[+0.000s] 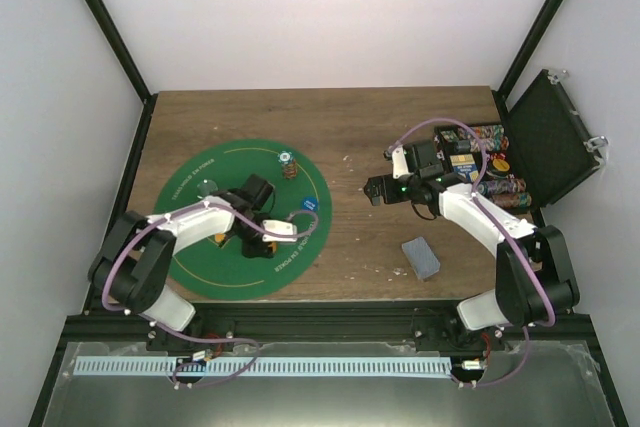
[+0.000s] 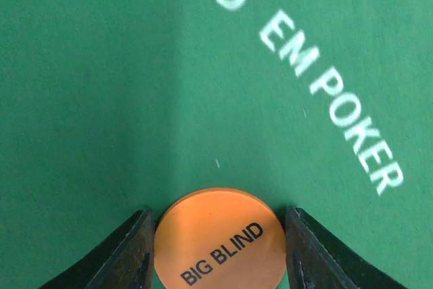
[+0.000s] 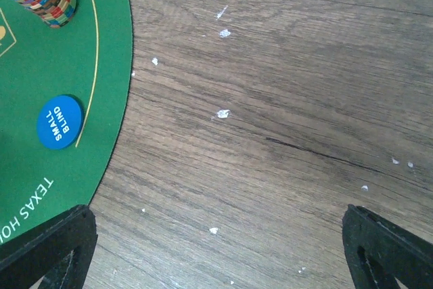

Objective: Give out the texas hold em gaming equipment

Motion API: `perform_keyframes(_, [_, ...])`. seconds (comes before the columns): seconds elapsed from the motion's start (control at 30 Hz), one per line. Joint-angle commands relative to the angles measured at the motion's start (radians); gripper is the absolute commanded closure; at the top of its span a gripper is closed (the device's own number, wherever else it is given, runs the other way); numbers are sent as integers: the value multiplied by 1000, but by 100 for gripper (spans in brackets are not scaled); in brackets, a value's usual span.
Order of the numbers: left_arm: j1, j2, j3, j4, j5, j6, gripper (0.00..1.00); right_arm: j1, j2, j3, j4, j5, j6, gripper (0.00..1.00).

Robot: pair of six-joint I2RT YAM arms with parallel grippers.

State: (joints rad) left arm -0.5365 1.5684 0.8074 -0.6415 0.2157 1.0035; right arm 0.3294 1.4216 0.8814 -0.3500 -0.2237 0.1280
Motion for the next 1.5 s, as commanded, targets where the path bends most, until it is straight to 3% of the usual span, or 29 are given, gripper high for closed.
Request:
perform_keyframes(0.0, [38,-29,-116,-239,-150,27,60,-9,-29,15,2,-21,-8,0])
perform_keyframes(0.43, [41,-146,-177,-345,-115,11,58,-8,-36,20,-7,-47,-11,0])
perform_keyframes(0.53, [41,-151,-174,-350,-104,2,49,-9,-36,25,-11,-51,-13,0])
perform_keyframes(0.67, [41,-199,-132,-389,-57,-19,28,-8,-44,40,-29,-70,-12,0])
perform_keyframes(0.93, [59,-288,169,-513,54,-156,1,-9,-76,73,-69,-117,4,0])
perform_keyframes(1.07, [82,-226,384,-526,53,-233,1,-9,-74,115,-94,-148,6,0])
perform_keyframes(1.23, [93,-51,633,-431,3,-381,1,-9,-31,192,-125,-137,-4,0])
perform_keyframes(1.47, [108,228,874,-337,-32,-491,0,-17,100,324,-159,-128,-41,0])
